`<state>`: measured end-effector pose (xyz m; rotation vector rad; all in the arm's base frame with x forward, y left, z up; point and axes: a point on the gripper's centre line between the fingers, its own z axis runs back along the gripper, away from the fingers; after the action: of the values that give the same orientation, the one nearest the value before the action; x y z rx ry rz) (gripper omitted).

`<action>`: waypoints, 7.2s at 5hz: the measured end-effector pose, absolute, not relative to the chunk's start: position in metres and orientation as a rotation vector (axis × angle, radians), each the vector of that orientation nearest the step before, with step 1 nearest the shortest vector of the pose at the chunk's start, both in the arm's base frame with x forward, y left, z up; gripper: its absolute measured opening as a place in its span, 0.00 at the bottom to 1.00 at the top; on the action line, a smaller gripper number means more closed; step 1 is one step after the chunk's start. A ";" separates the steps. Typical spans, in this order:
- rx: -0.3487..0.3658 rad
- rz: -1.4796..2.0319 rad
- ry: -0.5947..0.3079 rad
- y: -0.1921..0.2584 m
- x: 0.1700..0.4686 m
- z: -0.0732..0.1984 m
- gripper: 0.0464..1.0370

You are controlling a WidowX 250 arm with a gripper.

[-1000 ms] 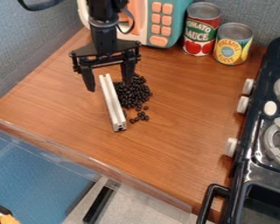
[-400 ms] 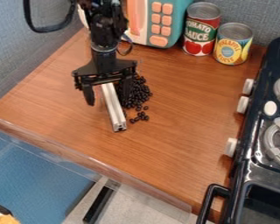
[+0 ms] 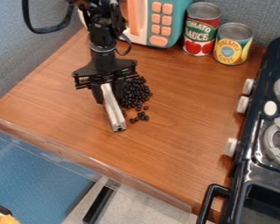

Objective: Sweep into pile

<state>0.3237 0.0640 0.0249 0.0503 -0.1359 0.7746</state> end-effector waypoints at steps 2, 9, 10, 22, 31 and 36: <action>0.039 0.789 -0.121 0.062 0.322 0.025 0.29; 0.122 0.853 -0.084 0.085 0.308 0.025 0.29; 0.141 0.851 -0.084 0.085 0.311 0.023 0.29; 0.018 0.866 -0.006 0.008 0.357 0.025 0.29; 0.171 0.827 0.021 0.097 0.347 0.035 0.29; 0.161 0.763 0.003 0.067 0.363 0.027 0.29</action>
<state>0.3630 0.0671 0.0266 0.1613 0.0034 0.7628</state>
